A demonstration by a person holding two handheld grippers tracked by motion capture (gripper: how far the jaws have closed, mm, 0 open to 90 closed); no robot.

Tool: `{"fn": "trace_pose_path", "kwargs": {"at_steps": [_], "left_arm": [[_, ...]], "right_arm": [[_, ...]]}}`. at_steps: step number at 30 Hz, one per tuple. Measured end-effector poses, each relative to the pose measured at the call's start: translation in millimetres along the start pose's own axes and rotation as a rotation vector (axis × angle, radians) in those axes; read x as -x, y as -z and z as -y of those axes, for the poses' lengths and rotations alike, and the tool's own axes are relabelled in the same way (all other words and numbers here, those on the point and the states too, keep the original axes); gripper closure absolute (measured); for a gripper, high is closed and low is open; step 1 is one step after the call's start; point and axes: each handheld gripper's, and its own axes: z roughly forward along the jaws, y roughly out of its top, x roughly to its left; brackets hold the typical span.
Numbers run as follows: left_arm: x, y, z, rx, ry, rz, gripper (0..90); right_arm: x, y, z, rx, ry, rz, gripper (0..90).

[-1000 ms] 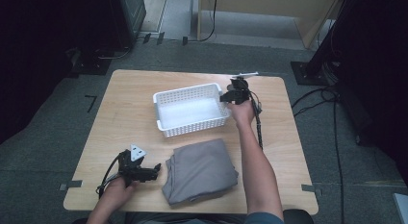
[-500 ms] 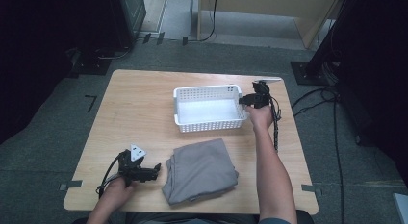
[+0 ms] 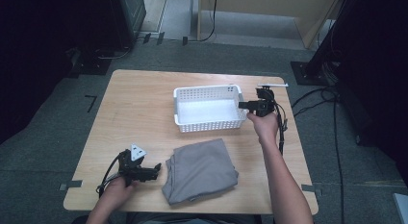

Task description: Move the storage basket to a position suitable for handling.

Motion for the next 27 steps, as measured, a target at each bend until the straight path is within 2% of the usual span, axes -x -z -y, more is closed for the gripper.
{"fn": "trace_pose_path", "kwargs": {"at_steps": [2,7,8,9,13,14,15,18,21,22,24,27], "left_arm": [[-0.2,-0.2,-0.2,0.0,-0.002,0.0,0.0],[-0.2,-0.2,-0.2,0.0,-0.002,0.0,0.0],[-0.2,-0.2,-0.2,0.0,-0.002,0.0,0.0],[-0.1,-0.1,-0.2,0.0,-0.001,0.001,0.0],[0.0,-0.2,-0.2,0.001,0.0,0.001,0.0],[0.0,-0.2,-0.2,0.001,0.0,0.001,0.0],[0.0,-0.2,-0.2,0.001,0.0,0.001,0.0],[0.0,-0.3,-0.2,0.001,0.0,0.001,0.0],[-0.1,-0.2,-0.2,0.0,-0.001,0.001,0.0],[0.0,-0.2,-0.2,0.001,0.0,0.001,0.0],[-0.2,-0.2,-0.2,0.0,-0.002,0.001,0.0],[-0.2,-0.2,-0.2,0.0,-0.002,0.001,0.0]], "right_arm": [[-6.0,0.1,6.9,0.0,0.017,-0.039,79.8],[-27.2,-5.1,26.9,-0.026,0.072,-0.104,85.2],[-27.2,-5.1,26.9,-0.026,0.072,-0.104,85.2],[-36.6,-9.0,34.3,-0.049,0.096,-0.134,86.5],[-54.4,-20.4,46.7,-0.084,0.132,-0.18,86.5],[-54.4,-20.4,46.7,-0.084,0.132,-0.18,86.5],[-64.8,-30.4,52.9,-0.104,0.149,-0.208,86.5],[-72.9,-38.6,56.9,-0.117,0.166,-0.221,86.5],[-84.8,-57.0,61.2,-0.138,0.18,-0.24,86.5],[-84.8,-57.0,61.2,-0.138,0.18,-0.24,86.5],[-91.0,-67.8,60.0,-0.138,0.18,-0.261,87.7],[-98.0,-73.3,57.1,-0.139,0.2,-0.26,86.9]]}}
